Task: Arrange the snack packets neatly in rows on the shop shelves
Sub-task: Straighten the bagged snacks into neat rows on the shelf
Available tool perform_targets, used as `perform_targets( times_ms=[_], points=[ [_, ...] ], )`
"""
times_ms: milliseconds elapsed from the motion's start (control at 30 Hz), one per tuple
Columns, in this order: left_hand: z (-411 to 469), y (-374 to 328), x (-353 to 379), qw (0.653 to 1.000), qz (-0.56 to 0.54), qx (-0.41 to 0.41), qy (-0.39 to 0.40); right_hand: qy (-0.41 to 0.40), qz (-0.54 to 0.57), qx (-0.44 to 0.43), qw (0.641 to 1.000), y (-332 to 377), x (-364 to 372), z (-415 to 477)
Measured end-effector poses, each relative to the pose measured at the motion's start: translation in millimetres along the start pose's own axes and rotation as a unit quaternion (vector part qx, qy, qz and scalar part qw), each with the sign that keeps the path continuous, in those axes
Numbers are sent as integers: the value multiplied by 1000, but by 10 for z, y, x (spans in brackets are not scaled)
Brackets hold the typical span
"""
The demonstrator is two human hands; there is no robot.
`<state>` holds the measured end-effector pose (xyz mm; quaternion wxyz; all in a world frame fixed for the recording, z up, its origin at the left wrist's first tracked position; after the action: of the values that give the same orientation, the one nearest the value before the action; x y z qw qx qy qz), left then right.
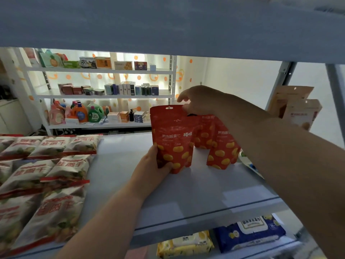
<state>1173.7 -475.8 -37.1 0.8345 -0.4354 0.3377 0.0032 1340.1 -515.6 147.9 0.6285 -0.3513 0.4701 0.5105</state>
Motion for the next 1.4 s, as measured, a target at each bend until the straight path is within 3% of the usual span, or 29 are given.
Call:
perform_targets(
  times_ms=[233,300,367,500,600,867,1100,1267,1400],
  points=[
    [-19,-31,-117,999,11,-34,-1,-241,89,-29,966,148,-63,-949],
    [-68,-56,-216,998,33,-62,-1,-272,135,-38,952,198,144,-1342],
    [-202,-89,-312,991,111,-68,-4,-237,156,-35,958,234,477,-1621],
    [-697,-223,-334,977,211,-15,10,-62,140,-38,987,326,1140,-1873],
    [-984,-280,-256,961,273,16,28,-8,113,-52,992,359,1361,-1960],
    [-1524,-307,-533,949,314,-22,-22,7,109,-146,983,848,1498,-1971],
    [-1831,-307,-1410,957,276,-40,-82,-4,163,-188,969,1403,1438,-1818],
    [-1396,14,-2261,960,267,-21,-79,33,229,-162,959,1870,1462,-1583],
    [-727,573,-2607,954,296,-18,-40,14,220,-151,964,2433,1406,-1292]
  ],
)
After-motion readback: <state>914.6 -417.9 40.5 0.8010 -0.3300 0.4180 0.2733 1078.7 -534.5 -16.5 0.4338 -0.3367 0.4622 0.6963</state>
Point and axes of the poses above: each hand's wrist, its own z-axis towards the middle knuckle, its own x-axis out of the palm, y = z × x, the point moved 5 cm from there along z, towards the middle knuckle, and after that the axes turned 5 degrees about -y, right-handed, at the moved point
